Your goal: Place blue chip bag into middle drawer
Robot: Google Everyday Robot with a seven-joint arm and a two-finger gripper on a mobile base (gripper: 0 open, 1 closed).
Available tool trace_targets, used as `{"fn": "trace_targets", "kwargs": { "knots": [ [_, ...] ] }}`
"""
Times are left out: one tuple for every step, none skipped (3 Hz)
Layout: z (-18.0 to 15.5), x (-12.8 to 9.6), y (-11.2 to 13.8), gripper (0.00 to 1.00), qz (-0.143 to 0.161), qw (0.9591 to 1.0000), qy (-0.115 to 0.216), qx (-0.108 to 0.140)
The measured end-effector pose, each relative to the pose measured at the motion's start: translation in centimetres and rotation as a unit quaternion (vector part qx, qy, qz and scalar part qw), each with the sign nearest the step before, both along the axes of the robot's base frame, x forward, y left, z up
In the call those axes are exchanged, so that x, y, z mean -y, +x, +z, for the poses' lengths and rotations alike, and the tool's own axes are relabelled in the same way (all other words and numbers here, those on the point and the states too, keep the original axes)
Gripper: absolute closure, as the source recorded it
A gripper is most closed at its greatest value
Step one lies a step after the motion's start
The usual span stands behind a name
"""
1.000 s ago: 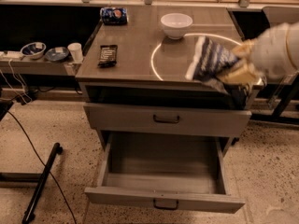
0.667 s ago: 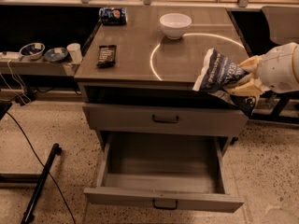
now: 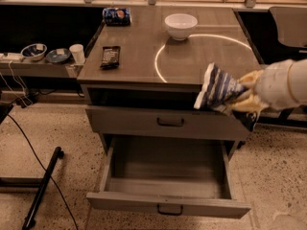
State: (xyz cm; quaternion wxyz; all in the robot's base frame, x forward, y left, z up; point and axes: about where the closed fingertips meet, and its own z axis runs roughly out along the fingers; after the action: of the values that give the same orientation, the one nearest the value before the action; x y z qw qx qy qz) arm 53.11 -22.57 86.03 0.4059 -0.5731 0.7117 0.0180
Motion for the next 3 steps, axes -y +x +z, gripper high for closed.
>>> {"fn": "trace_targets", "kwargs": {
  "knots": [
    [-10.1, 1.5, -2.0, 1.0, -0.017, 0.9997, -0.004, -0.015],
    [-21.5, 1.8, -6.2, 1.0, -0.021, 0.9969, 0.006, -0.075],
    [-23.1, 0.2, -6.7, 1.0, -0.003, 0.9966, 0.007, -0.083]
  ]
}}
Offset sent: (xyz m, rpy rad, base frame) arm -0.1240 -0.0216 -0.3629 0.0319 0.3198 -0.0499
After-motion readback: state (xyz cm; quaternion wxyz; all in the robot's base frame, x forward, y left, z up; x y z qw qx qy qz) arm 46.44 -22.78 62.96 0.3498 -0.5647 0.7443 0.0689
